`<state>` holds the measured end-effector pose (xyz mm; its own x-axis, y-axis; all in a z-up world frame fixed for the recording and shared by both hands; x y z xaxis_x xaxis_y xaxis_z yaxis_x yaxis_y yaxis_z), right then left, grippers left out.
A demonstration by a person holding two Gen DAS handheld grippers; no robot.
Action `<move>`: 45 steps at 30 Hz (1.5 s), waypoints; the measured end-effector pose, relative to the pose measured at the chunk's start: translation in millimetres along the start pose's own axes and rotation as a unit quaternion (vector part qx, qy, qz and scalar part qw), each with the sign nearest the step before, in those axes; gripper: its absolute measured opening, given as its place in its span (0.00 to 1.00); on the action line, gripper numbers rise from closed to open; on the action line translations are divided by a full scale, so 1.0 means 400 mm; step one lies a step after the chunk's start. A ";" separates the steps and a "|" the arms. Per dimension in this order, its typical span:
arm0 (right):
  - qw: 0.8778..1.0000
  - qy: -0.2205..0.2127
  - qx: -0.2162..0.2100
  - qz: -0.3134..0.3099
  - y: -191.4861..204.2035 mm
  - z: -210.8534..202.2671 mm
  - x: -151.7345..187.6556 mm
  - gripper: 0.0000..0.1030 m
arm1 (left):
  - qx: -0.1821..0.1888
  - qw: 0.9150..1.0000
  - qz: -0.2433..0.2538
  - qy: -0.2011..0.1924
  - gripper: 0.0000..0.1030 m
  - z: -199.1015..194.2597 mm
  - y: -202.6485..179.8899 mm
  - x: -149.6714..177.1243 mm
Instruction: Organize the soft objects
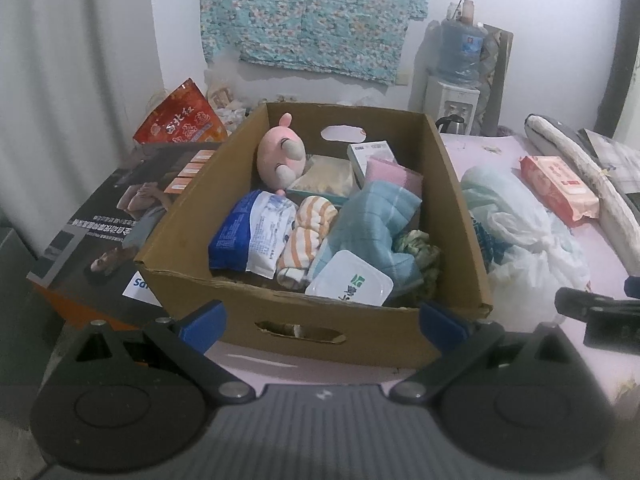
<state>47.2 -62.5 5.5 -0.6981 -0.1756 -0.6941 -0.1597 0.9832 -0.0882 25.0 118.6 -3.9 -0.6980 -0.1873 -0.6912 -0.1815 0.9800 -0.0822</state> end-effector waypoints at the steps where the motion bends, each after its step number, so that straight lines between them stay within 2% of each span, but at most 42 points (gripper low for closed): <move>1: 1.000 -0.003 -0.002 -0.002 0.000 0.000 -0.004 0.99 | -0.001 1.000 -0.002 0.000 1.00 -0.001 0.004 0.000; 3: 1.000 -0.018 -0.013 -0.013 0.004 -0.004 -0.021 0.99 | -0.006 1.000 -0.009 -0.001 1.00 -0.001 0.017 -0.002; 7: 0.994 -0.076 -0.056 -0.059 0.028 -0.020 -0.097 0.99 | -0.028 0.999 -0.024 -0.006 1.00 -0.007 0.058 -0.008; 10: 0.978 -0.133 -0.110 -0.115 0.062 -0.021 -0.168 0.99 | -0.045 0.998 -0.046 -0.011 1.00 -0.014 0.107 -0.012; 14: 0.955 -0.132 -0.210 -0.161 0.140 0.025 -0.266 0.99 | -0.066 0.995 -0.071 -0.011 1.00 -0.015 0.165 -0.010; 16: 0.942 -0.104 -0.262 -0.181 0.197 0.075 -0.307 0.99 | -0.076 0.994 -0.081 -0.010 1.00 -0.014 0.188 -0.009; 17: 0.940 -0.084 -0.276 -0.184 0.222 0.103 -0.321 0.98 | -0.079 0.993 -0.085 -0.010 1.00 -0.013 0.197 -0.008; 19: 0.932 -0.022 -0.306 -0.193 0.286 0.179 -0.342 0.92 | -0.086 0.992 -0.093 -0.009 1.00 -0.013 0.215 -0.005; 21: 0.926 0.044 -0.318 -0.200 0.335 0.240 -0.345 0.69 | -0.093 0.991 -0.097 -0.008 1.00 -0.010 0.230 -0.002; 22: 0.919 0.081 -0.329 -0.201 0.353 0.271 -0.343 0.66 | -0.097 0.990 -0.099 -0.007 1.00 -0.010 0.236 -0.001; 24: 0.910 0.128 -0.339 -0.201 0.378 0.301 -0.326 0.65 | -0.104 0.989 -0.101 -0.006 1.00 -0.009 0.249 0.003; 26: 0.905 0.166 -0.331 -0.211 0.388 0.325 -0.312 0.67 | -0.112 0.988 -0.102 -0.006 1.00 -0.006 0.261 0.006; 31: 0.883 0.234 -0.326 -0.244 0.422 0.367 -0.272 0.68 | -0.117 0.987 -0.113 -0.003 1.00 0.016 0.291 0.006; 36: 0.862 0.289 -0.339 -0.240 0.466 0.422 -0.239 0.69 | -0.122 0.985 -0.118 0.009 1.00 0.038 0.308 0.013; 41: 0.858 0.311 -0.343 -0.224 0.478 0.474 -0.226 0.71 | -0.121 0.985 -0.121 0.015 1.00 0.052 0.315 0.016; 45: 0.845 0.334 -0.369 -0.194 0.473 0.504 -0.236 0.64 | -0.120 0.985 -0.122 0.019 1.00 0.064 0.320 0.016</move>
<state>223.7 150.0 -89.9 -0.6919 -0.7092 -0.1349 -0.6870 0.5895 0.4248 15.1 244.5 -37.1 -0.6375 -0.4226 -0.6442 -0.5034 0.8615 -0.0670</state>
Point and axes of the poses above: each gripper's, at about its wrist camera, not at the fingertips, and z roughly the way its jaws point, y to its left, x to its underside, the point moved 4 cm from there along z, roughly the way its jaws point, and after that the axes turned 9 degrees about -z, right-handed, at the moved point
